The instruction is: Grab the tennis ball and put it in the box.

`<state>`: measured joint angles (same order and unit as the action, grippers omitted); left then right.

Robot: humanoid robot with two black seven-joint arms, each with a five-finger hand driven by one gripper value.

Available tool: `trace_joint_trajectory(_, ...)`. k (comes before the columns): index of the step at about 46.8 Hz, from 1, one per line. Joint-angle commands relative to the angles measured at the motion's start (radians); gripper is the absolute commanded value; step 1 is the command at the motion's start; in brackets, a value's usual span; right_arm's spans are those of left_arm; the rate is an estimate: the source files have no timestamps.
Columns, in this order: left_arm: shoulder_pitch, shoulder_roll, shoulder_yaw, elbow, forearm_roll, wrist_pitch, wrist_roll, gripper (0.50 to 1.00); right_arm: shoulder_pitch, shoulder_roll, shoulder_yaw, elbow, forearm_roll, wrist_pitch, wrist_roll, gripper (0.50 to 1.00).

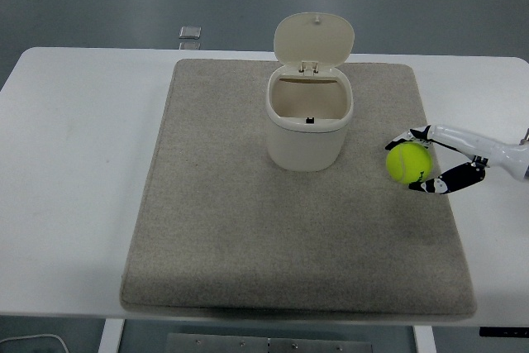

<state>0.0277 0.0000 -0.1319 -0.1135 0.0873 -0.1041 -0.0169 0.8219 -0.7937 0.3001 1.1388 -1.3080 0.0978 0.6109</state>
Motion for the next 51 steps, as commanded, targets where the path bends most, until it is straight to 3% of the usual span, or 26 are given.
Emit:
trace_joint_trajectory(1, 0.0, 0.0, 0.0, 0.0, 0.0, 0.0, 0.0, 0.992, 0.039, -0.009, 0.001, 0.001, 0.001, 0.028, 0.0, 0.5)
trace_joint_trajectory(10, 0.0, 0.0, 0.0, 0.0, 0.0, 0.0, 0.0, 0.992, 0.137, -0.027, 0.002, 0.022, 0.003, 0.083, 0.0, 0.5)
trace_joint_trajectory(21, 0.0, 0.0, 0.0, 0.0, 0.0, 0.0, 0.0, 0.992, 0.252, 0.005, 0.06, 0.029, 0.018, 0.206, 0.0, 0.5)
trace_joint_trajectory(30, 0.0, 0.0, 0.0, 0.0, -0.001, 0.0, 0.0, 0.992, 0.299, 0.088, 0.091, 0.038, 0.03, 0.281, 0.0, 0.5)
trace_joint_trajectory(39, 0.0, 0.0, 0.0, 0.0, 0.0, 0.0, 0.0, 0.992, 0.309, 0.2, 0.106, 0.038, 0.03, 0.278, 0.0, 0.5)
trace_joint_trajectory(51, 0.0, 0.0, 0.0, 0.0, 0.0, 0.0, 0.0, 0.992, 0.306, 0.287, 0.133, 0.003, 0.032, 0.252, 0.0, 0.5)
